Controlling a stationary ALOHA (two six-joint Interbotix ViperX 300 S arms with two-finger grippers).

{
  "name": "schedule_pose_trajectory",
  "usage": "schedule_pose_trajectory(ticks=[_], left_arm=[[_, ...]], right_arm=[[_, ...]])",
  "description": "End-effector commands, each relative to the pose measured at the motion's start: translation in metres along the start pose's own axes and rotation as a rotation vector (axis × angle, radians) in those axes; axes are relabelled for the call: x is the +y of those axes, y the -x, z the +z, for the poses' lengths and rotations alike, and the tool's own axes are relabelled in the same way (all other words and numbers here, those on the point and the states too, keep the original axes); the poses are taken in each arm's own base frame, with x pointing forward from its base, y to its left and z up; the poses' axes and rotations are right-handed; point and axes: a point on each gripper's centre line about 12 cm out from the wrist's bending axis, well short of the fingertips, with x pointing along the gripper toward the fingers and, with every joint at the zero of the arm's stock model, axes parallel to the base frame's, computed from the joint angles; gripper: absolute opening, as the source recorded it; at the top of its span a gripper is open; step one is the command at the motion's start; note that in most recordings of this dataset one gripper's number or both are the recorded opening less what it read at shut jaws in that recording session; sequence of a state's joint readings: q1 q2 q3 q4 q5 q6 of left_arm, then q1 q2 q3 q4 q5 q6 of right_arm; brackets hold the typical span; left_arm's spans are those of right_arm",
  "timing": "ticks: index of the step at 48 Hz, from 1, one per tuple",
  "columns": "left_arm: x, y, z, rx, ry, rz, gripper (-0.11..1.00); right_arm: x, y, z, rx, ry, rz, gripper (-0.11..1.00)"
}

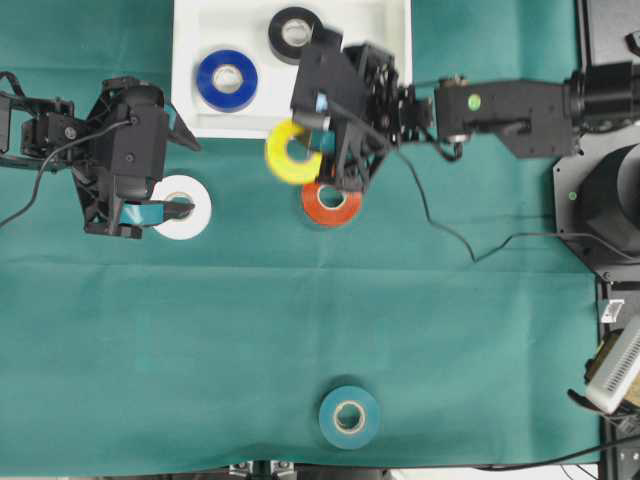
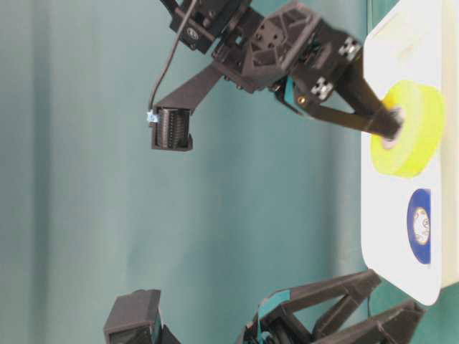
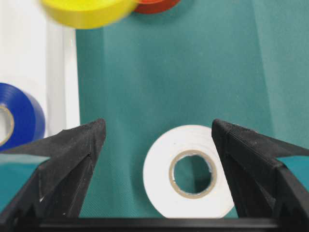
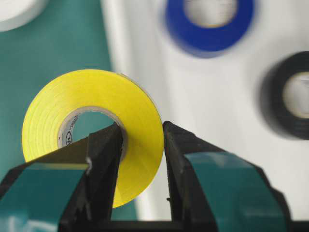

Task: Put the tape alternately from left to right into the white case.
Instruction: 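Carry the yellow tape with the right gripper into the tray and lower it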

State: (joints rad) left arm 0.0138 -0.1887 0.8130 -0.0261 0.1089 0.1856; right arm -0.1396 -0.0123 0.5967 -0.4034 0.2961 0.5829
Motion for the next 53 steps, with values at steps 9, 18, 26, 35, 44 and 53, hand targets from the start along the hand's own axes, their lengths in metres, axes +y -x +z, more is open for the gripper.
schedule_pose_trajectory(ticks=[9, 18, 26, 35, 44, 53], left_arm=[[-0.001, 0.004, 0.007, -0.027, -0.004, -0.001, 0.69], [-0.001, 0.004, 0.007, -0.027, -0.004, -0.001, 0.68], [-0.002, 0.004, 0.007, -0.027, -0.003, -0.003, 0.68], [-0.003, 0.004, 0.008, -0.027, -0.005, -0.006, 0.69], [-0.003, 0.004, 0.008, -0.027, -0.008, -0.006, 0.68], [-0.003, 0.004, 0.008, -0.027, -0.006, -0.006, 0.68]], right_arm=[[-0.027, -0.003, 0.015, -0.043, -0.038, -0.039, 0.27], [-0.045, -0.011, 0.017, -0.043, -0.067, -0.066, 0.27], [-0.055, -0.012, 0.021, -0.069, -0.083, -0.071, 0.27], [-0.061, -0.013, 0.022, -0.082, -0.094, -0.073, 0.27], [-0.06, -0.014, 0.022, -0.083, -0.094, -0.071, 0.27], [-0.061, -0.015, 0.021, -0.08, -0.093, -0.072, 0.27]])
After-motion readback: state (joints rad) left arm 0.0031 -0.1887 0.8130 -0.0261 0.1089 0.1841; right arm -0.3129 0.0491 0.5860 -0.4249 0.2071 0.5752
